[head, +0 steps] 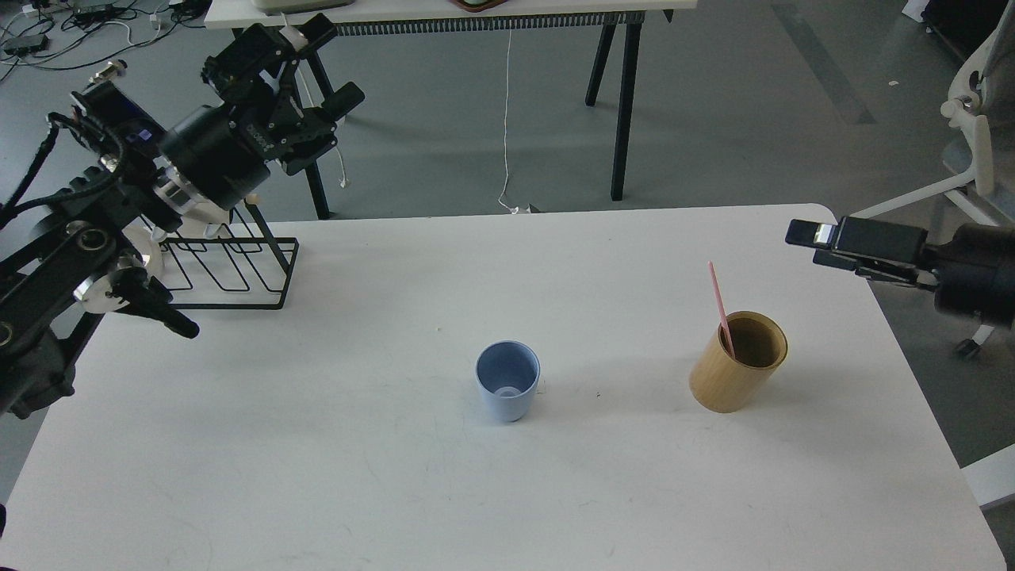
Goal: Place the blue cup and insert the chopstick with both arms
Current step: 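Retract the left arm and reach the right gripper to the tan cup, then grasp the pink stick in the tan cup with the right gripper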
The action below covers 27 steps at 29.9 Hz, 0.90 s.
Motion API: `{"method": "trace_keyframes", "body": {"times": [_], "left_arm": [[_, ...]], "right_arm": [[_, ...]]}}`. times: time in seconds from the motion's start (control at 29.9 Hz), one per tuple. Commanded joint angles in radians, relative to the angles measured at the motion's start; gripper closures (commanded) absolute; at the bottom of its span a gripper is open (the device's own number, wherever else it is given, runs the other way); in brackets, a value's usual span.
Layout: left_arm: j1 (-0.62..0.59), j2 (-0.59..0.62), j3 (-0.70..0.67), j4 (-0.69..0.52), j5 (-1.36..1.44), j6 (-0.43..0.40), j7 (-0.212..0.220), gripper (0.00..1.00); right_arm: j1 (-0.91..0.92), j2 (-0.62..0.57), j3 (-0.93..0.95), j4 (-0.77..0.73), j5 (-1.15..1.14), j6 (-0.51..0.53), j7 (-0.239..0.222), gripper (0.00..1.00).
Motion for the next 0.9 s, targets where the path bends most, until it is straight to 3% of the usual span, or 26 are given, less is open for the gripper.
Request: {"method": "trace_keyframes", "body": {"times": [0.0,0.13,0.23,0.5,0.87], "left_arm": [[0.047,0.003,-0.064,0.000,-0.003,0.000,0.000,0.01],[0.070,0.001,-0.067,0.000,-0.003,0.000,0.000,0.01],[0.078,0.000,-0.067,0.002,-0.003,0.000,0.000,0.01],[0.086,-0.008,-0.067,0.015,-0.004,0.000,0.000,0.01],[0.095,-0.008,-0.067,0.028,-0.004,0.000,0.000,0.01]], "right_arm": [[-0.002,0.042,-0.075,0.006,-0.107,-0.206,0.000,0.05],[-0.004,0.086,-0.113,-0.009,-0.118,-0.337,0.000,0.05],[-0.002,0.134,-0.144,-0.038,-0.125,-0.380,0.000,0.05],[-0.004,0.299,-0.164,-0.226,-0.135,-0.415,0.000,0.08],[-0.021,0.401,-0.165,-0.295,-0.125,-0.417,0.000,0.25]]}}
